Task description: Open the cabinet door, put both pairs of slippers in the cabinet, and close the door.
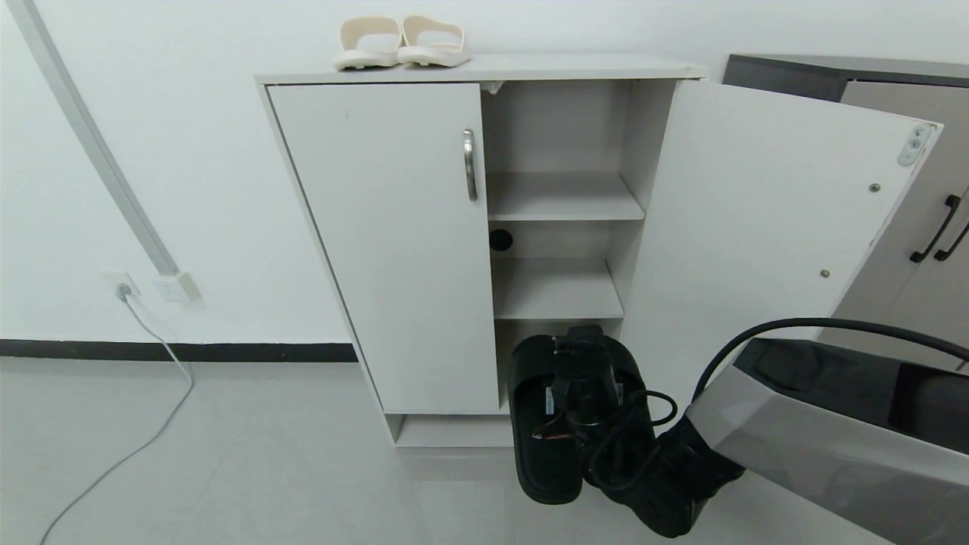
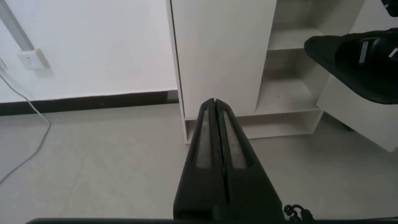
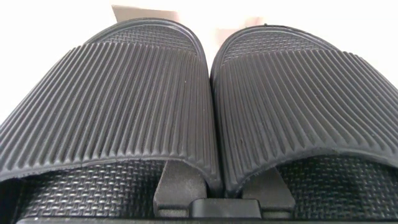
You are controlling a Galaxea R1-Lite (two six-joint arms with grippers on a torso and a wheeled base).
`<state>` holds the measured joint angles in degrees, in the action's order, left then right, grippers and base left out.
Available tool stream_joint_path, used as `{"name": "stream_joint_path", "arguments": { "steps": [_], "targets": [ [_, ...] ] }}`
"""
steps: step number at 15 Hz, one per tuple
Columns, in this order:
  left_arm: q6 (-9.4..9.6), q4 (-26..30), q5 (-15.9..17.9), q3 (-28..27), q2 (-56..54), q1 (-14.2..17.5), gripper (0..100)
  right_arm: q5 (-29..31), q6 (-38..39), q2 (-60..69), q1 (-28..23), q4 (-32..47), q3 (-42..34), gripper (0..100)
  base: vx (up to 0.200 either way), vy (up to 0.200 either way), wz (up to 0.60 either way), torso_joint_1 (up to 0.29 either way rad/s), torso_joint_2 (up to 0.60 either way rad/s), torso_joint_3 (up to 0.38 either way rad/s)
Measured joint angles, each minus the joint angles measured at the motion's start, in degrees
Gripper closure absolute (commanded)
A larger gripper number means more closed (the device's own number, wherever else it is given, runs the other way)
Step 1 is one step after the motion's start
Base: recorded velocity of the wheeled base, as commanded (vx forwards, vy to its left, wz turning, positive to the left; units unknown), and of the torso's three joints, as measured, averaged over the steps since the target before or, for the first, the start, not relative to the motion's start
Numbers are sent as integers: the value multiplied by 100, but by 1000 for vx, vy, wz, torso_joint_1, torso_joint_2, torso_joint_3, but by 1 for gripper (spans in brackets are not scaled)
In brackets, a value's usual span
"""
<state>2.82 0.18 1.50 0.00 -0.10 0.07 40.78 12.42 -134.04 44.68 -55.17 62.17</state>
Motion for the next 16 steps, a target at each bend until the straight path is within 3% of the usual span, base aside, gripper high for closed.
{"name": "stream_joint_path", "arguments": {
  "steps": [7,12,14,16],
  "targets": [
    [0,0,0,0,2,0,100,-82,-22,-117,-33,0,137,100,0,0,0,3,2,-201],
    [0,0,0,0,2,-2,100,-115,-228,-317,-210,-20,756,100,0,0,0,0,3,-196],
    [0,0,-2,0,2,-2,100,-126,-525,-328,-240,-424,897,100,0,0,0,2,0,-176],
    [0,0,0,0,2,0,100,-132,-1267,-334,-251,-1470,911,100,0,0,0,4,-1,-43]
  ]
}}
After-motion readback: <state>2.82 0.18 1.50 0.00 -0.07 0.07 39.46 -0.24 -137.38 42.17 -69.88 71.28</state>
